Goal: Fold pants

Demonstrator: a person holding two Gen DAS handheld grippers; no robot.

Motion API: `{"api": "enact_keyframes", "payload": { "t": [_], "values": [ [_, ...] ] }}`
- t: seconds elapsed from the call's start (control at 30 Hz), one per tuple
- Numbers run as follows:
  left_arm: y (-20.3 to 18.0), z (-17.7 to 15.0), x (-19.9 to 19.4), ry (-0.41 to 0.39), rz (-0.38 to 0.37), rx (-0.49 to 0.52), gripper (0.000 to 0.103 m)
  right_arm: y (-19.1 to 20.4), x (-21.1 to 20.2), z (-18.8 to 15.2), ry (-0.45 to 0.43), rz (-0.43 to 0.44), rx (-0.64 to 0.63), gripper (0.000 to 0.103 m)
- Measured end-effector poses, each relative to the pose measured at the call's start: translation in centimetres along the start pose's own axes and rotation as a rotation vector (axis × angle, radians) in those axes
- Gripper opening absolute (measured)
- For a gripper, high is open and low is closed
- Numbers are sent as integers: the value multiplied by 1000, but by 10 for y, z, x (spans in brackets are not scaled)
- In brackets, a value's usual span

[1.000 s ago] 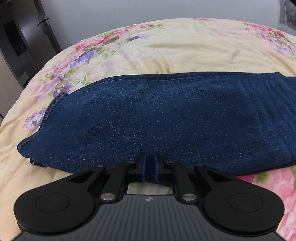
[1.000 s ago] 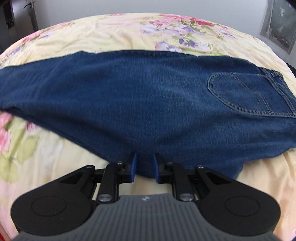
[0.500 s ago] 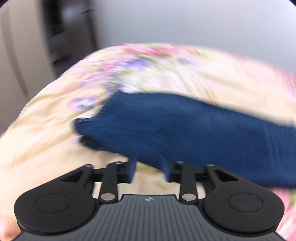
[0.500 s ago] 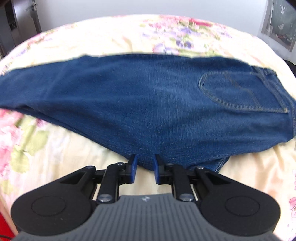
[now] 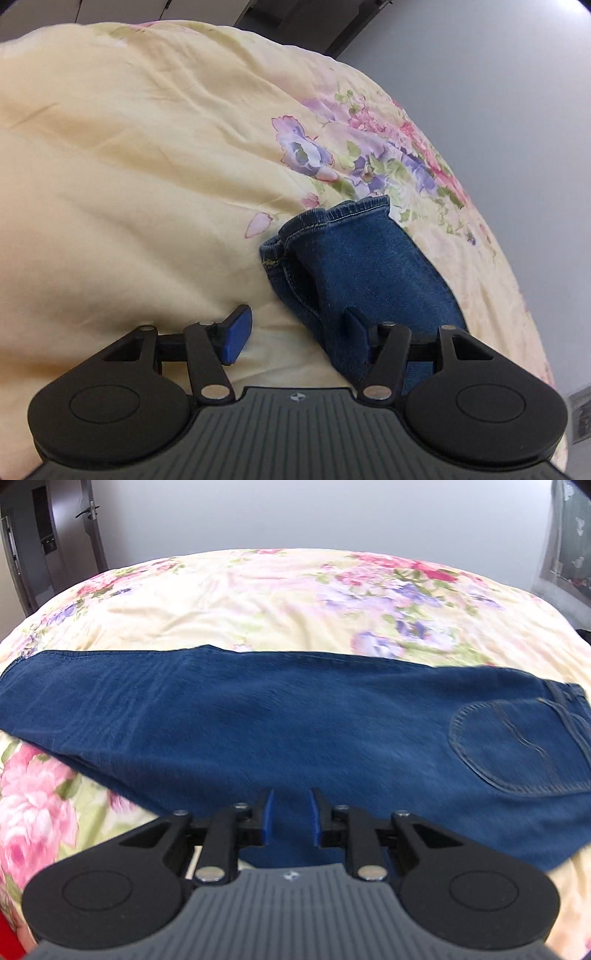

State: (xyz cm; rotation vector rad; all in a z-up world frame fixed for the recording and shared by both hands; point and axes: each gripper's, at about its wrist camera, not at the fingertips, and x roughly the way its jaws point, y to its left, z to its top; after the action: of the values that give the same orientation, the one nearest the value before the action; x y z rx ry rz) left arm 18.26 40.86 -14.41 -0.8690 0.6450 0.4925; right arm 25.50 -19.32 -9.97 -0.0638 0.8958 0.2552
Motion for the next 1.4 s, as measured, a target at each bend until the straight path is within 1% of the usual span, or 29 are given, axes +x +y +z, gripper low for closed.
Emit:
{"api": "enact_keyframes", "payload": {
  "t": [0.07,0.1,0.13,0.23,0.3,0.37,0.47,0.53,0.63,0.67,0.7,0.73,0.77,0.8,0.83,0.9,0.97,1.07,1.17,1.2,1.23,1.3,1.4],
  "values": [
    [-10,0,7,-18,21,66,71,11,12,12,1,19,-17,5],
    [-15,1,9,-27,31,99,70,18,22,19,1,28,-29,3],
    [-19,1,12,-35,34,124,67,24,29,26,1,40,-36,0],
    [-30,-1,14,-67,74,182,56,46,58,49,-8,76,-47,0],
    [-38,-5,11,-109,101,254,37,60,79,64,-18,84,-55,0],
    [-42,-7,8,-135,88,293,23,74,98,81,-29,100,-55,0],
    [-37,-5,7,-145,63,272,13,94,128,105,-48,74,-97,0],
    [-35,-3,10,-136,62,268,12,103,147,118,-49,39,-124,0],
    [-37,-4,16,-130,67,276,12,103,178,129,-6,28,-101,0],
    [-36,-3,18,-126,63,264,14,103,184,130,-8,26,-97,0],
    [-33,-1,21,-116,56,239,19,103,188,131,-6,21,-95,0],
    [-29,2,23,-103,43,198,22,103,190,132,-2,15,-89,0],
    [-22,4,24,-94,24,145,27,105,188,132,0,7,-87,0],
    [-16,7,24,-79,-3,88,28,105,185,133,2,2,-90,0],
    [-9,10,25,-61,-31,37,30,106,178,132,-1,5,-90,0],
    [0,12,25,-39,-83,-26,36,110,155,124,-11,33,-91,0],
    [10,14,28,-25,-123,-68,36,113,132,110,-6,53,-103,0],
    [23,15,32,-13,-181,-157,36,113,102,76,22,83,-73,0],
    [27,15,35,-18,-197,-214,32,105,80,40,56,100,-8,0],
    [28,15,36,-21,-201,-227,23,102,73,29,58,100,7,0],
    [28,16,35,-22,-208,-239,21,101,68,20,58,99,16,0],
    [26,17,31,-31,-205,-238,14,98,58,3,49,103,38,0],
    [16,20,18,-63,-201,-212,6,98,56,-9,52,99,53,0]
  ]
}}
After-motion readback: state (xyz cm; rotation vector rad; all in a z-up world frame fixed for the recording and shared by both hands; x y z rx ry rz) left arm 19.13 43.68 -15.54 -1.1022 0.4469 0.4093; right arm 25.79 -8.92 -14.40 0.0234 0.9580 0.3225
